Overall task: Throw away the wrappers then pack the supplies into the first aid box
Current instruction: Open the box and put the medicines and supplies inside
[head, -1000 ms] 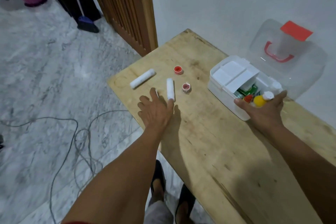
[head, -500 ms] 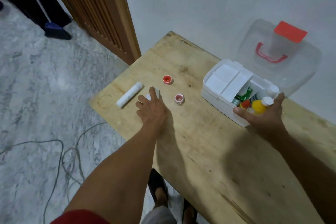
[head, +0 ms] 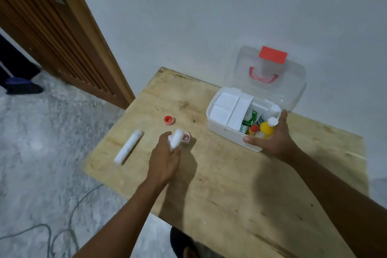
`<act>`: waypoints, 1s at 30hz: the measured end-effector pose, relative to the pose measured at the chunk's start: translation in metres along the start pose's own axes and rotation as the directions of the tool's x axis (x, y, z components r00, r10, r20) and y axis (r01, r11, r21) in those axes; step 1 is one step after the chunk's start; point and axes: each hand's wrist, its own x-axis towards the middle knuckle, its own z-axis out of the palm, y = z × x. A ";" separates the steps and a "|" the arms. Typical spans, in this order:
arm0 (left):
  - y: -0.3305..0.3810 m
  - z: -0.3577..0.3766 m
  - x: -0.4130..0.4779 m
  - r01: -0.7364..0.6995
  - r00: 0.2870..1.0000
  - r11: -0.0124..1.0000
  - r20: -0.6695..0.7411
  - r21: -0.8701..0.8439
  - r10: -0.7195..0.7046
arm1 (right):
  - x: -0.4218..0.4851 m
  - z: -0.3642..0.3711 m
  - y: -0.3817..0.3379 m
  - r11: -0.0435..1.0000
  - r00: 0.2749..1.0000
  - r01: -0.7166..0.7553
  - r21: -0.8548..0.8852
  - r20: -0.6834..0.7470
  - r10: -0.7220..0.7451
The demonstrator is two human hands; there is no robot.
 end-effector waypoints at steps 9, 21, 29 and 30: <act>0.099 0.018 0.015 -0.042 0.981 0.968 0.172 -0.249 0.087 | 0.005 -0.030 0.021 0.999 0.965 0.041 0.008 0.259 -0.041; 0.168 0.045 0.032 -0.358 0.870 0.883 0.235 -0.302 0.433 | 0.000 -0.045 0.011 0.994 0.961 0.110 0.008 0.255 -0.108; 0.163 0.078 0.049 -0.458 0.797 0.879 0.378 -0.129 0.471 | -0.004 -0.047 0.004 0.995 0.965 0.102 0.004 0.243 -0.100; 0.161 0.082 0.050 -0.459 0.800 0.885 0.396 -0.082 0.452 | -0.003 -0.046 0.004 0.994 0.966 0.105 -0.010 0.238 -0.100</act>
